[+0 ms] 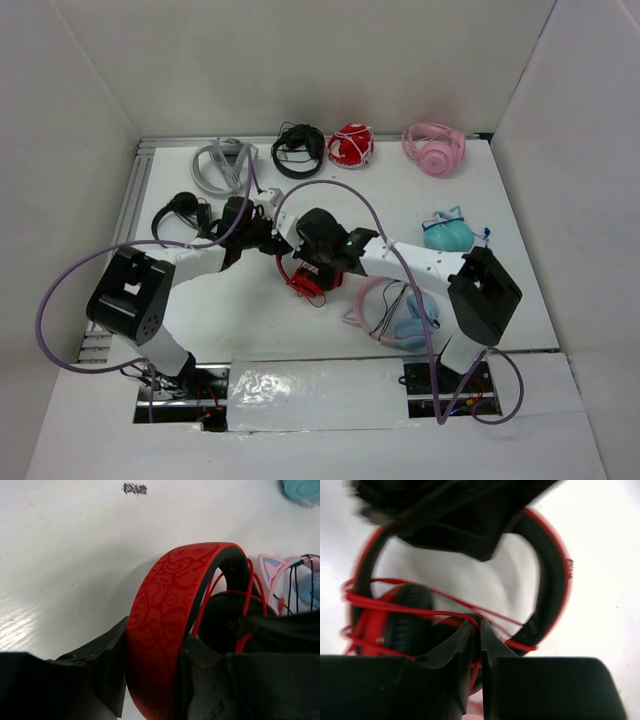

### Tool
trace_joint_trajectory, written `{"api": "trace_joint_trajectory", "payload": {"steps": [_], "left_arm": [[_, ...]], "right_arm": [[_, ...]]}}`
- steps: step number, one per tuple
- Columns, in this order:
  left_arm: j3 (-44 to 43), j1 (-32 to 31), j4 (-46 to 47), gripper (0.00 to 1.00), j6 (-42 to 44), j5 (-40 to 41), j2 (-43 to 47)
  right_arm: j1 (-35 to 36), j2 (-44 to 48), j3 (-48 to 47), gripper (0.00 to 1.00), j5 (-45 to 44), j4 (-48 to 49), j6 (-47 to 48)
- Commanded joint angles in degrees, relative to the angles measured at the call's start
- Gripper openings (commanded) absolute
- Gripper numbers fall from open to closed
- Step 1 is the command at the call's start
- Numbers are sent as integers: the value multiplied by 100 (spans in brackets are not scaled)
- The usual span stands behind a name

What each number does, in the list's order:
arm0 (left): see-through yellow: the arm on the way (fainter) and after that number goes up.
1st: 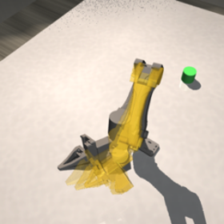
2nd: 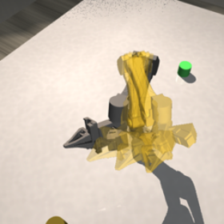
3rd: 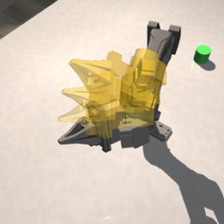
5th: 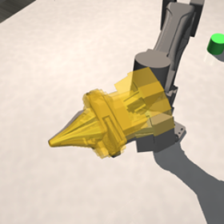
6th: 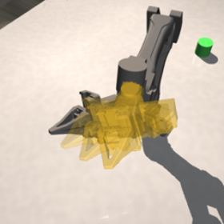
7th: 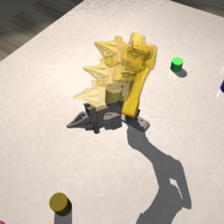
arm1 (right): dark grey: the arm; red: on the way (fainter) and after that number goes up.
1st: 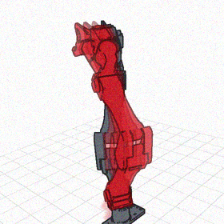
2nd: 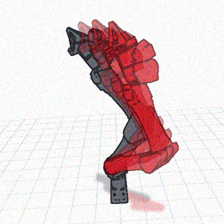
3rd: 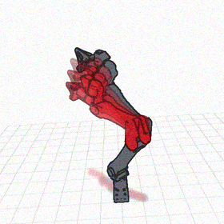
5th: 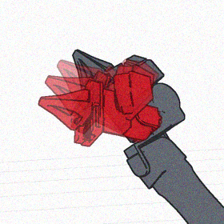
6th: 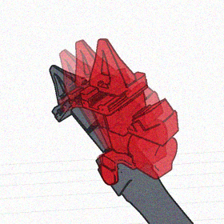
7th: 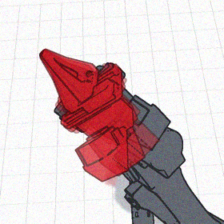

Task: Wrap the headphones

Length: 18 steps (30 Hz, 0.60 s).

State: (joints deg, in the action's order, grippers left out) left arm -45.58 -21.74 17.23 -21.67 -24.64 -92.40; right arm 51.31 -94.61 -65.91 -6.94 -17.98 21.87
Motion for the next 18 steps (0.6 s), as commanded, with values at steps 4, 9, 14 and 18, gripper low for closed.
{"api": "trace_joint_trajectory", "payload": {"steps": [4,9,14,18], "left_arm": [[-152,20,-501,0,585,-744,-252],[-232,64,-537,0,576,-779,-410],[-328,99,-660,0,550,-708,-542],[-364,178,-686,0,497,-787,-621]], "right_arm": [[-367,-128,131,19,-1220,716,-226],[-402,47,263,21,-1424,795,-306],[-464,206,474,21,-1503,813,-587],[-516,416,851,21,-1600,980,-745]]}}
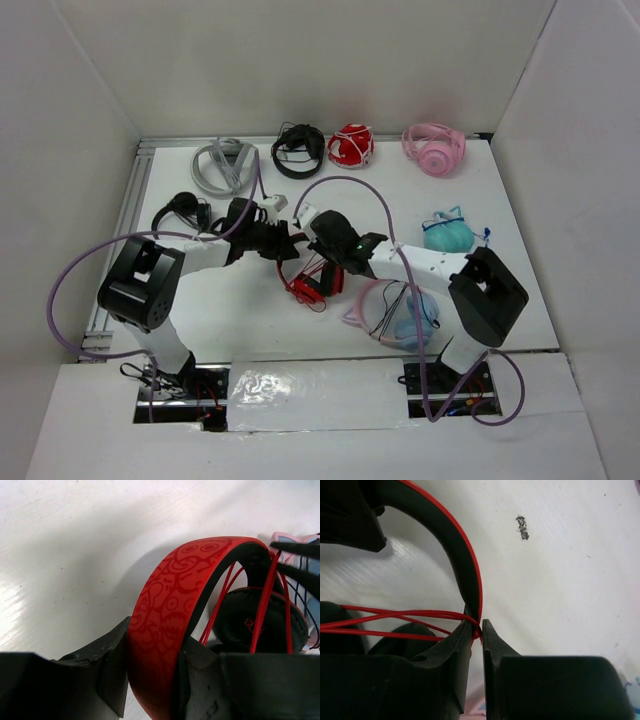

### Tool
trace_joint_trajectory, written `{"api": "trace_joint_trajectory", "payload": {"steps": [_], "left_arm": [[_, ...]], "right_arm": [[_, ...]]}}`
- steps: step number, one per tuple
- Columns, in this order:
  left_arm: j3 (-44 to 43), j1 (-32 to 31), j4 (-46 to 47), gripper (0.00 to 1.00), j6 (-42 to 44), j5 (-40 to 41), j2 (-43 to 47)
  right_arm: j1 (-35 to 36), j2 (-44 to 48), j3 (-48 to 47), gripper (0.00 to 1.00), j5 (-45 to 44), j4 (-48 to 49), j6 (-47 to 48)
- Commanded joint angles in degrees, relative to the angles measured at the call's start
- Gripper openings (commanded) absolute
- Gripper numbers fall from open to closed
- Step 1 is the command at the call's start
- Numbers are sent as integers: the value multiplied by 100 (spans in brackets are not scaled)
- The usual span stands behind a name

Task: Wrap the headphones

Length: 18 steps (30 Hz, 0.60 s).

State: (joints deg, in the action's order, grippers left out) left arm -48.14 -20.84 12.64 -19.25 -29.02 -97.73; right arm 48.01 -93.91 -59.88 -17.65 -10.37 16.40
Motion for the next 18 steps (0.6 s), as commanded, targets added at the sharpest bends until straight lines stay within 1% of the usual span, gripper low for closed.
{"api": "trace_joint_trajectory", "payload": {"steps": [1,4,7,11,12,14,18], "left_arm": [[-125,89,-253,0,237,-307,-114],[-248,133,-403,0,184,-271,-211],[-371,142,-500,0,210,-333,-299],[-424,142,-552,0,193,-377,-334],[-442,142,-622,1,184,-359,-351],[-477,133,-640,9,210,-377,-369],[-468,80,-631,7,237,-298,-352]], "right_arm": [[-230,390,275,21,-520,220,-225],[-301,487,327,20,-494,211,-392],[-336,628,424,20,-231,316,-419],[-380,462,407,19,-2,308,-533],[-397,400,372,19,24,308,-550],[-398,295,345,17,182,290,-586],[-398,84,196,15,218,255,-665]]}}
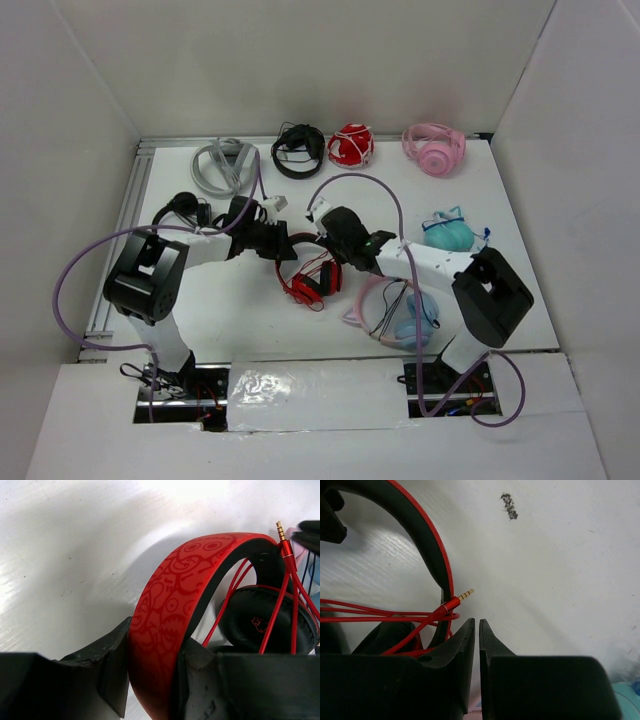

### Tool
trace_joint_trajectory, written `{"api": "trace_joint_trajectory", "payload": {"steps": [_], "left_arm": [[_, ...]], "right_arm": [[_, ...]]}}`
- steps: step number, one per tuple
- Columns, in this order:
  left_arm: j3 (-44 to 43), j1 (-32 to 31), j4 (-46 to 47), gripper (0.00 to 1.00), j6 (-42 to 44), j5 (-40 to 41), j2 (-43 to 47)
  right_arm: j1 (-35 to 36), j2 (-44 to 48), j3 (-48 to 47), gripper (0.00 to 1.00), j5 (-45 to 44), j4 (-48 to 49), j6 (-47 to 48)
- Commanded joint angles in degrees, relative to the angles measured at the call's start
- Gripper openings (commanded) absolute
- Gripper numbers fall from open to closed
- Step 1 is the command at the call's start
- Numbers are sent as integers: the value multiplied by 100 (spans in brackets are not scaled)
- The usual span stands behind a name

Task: Wrap the headphones

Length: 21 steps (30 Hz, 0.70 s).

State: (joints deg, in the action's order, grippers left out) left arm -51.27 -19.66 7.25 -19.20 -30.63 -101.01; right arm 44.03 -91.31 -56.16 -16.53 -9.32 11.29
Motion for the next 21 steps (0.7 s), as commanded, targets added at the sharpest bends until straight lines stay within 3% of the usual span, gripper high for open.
{"api": "trace_joint_trajectory", "payload": {"steps": [1,3,6,7,9,15,16,18,21], "left_arm": [[-190,-38,-144,8,224,-127,-41],[-278,-47,-232,15,163,-31,-76],[-393,-47,-408,42,101,101,-155],[-410,-47,-434,61,92,93,-164],[-437,-47,-443,73,92,93,-191],[-516,-38,-575,77,4,338,-164],[-533,-47,-593,87,4,365,-147],[-604,-47,-680,96,-31,417,-138],[-779,-38,-890,99,-48,540,-94]], "right_arm": [[0,-194,-193,15,89,133,-197],[0,-186,-194,15,1,159,-232],[0,-28,-97,15,-165,299,-364],[-8,25,-53,15,-209,378,-399],[-17,200,44,15,-367,440,-548],[-131,719,184,15,-930,589,-1329],[-140,876,193,16,-931,589,-1444],[-193,1035,219,17,-931,589,-1743],[-211,1465,202,19,-991,450,-2130]]}}
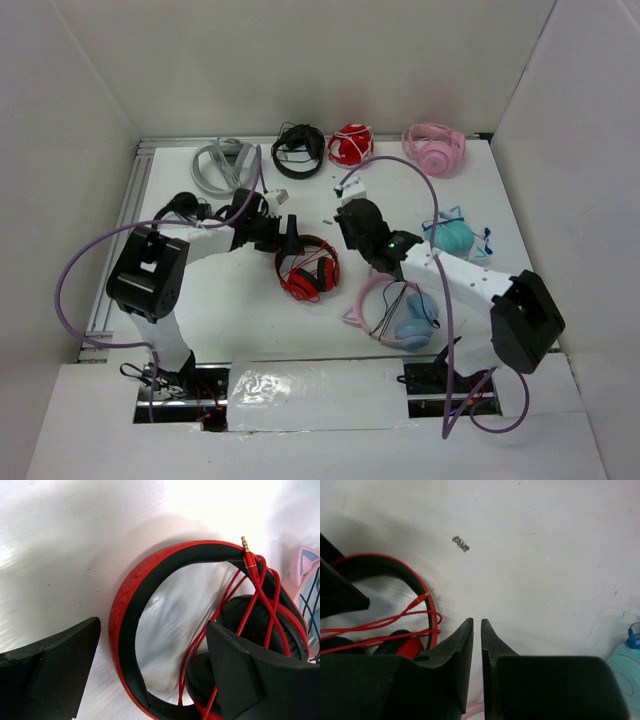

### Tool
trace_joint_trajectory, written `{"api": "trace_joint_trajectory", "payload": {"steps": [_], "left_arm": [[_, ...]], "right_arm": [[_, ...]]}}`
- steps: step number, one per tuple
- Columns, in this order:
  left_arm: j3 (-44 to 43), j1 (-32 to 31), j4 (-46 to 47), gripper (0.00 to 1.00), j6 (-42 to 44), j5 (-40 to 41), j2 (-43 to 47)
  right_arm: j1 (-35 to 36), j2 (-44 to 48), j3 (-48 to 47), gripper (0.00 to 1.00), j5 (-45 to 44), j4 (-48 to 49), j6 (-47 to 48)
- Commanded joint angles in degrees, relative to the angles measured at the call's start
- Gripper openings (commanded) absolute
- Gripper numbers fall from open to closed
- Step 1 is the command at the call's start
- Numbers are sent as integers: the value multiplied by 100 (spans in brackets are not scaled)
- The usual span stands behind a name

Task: Wrap the headphones

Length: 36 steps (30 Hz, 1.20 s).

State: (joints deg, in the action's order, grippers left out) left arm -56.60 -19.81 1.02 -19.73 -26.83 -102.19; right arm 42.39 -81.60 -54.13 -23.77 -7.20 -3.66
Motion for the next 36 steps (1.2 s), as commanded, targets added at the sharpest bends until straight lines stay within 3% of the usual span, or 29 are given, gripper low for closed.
{"api": "trace_joint_trajectory", "payload": {"steps": [1,3,6,7,9,10,12,17,20,27,36], "left_arm": [[-299,-31,-312,99,-5,195,76],[-439,-23,-435,99,-31,318,147],[-650,-14,-663,99,-84,590,287],[-694,-5,-716,99,-110,669,366],[-896,48,-987,99,-259,854,480],[-1045,100,-1085,99,-338,994,524],[-1143,153,-1261,99,-540,1196,682],[-986,232,-1753,99,-1005,1978,1850],[-529,197,-2017,99,-1524,2374,3305],[798,-110,-2834,99,-2315,2657,5399],[1396,-154,-2924,99,-2440,2631,6448]], "right_arm": [[-64,592,-36,19,-286,185,-723],[-73,837,-106,22,-435,18,-1073],[-196,1206,-185,43,-541,-306,-1661],[-301,1295,-212,56,-567,-395,-1829],[-424,1549,-247,70,-690,-693,-2460],[-590,1638,-239,87,-786,-791,-2673],[-775,1944,-160,99,-883,-1036,-3060],[-1793,2675,183,100,-595,-1415,-3852],[-2111,3096,315,100,-742,-2037,-4178],[-2121,3677,631,100,-1007,-2286,-4371],[-2086,4530,1220,100,-681,-1688,-4300]]}}
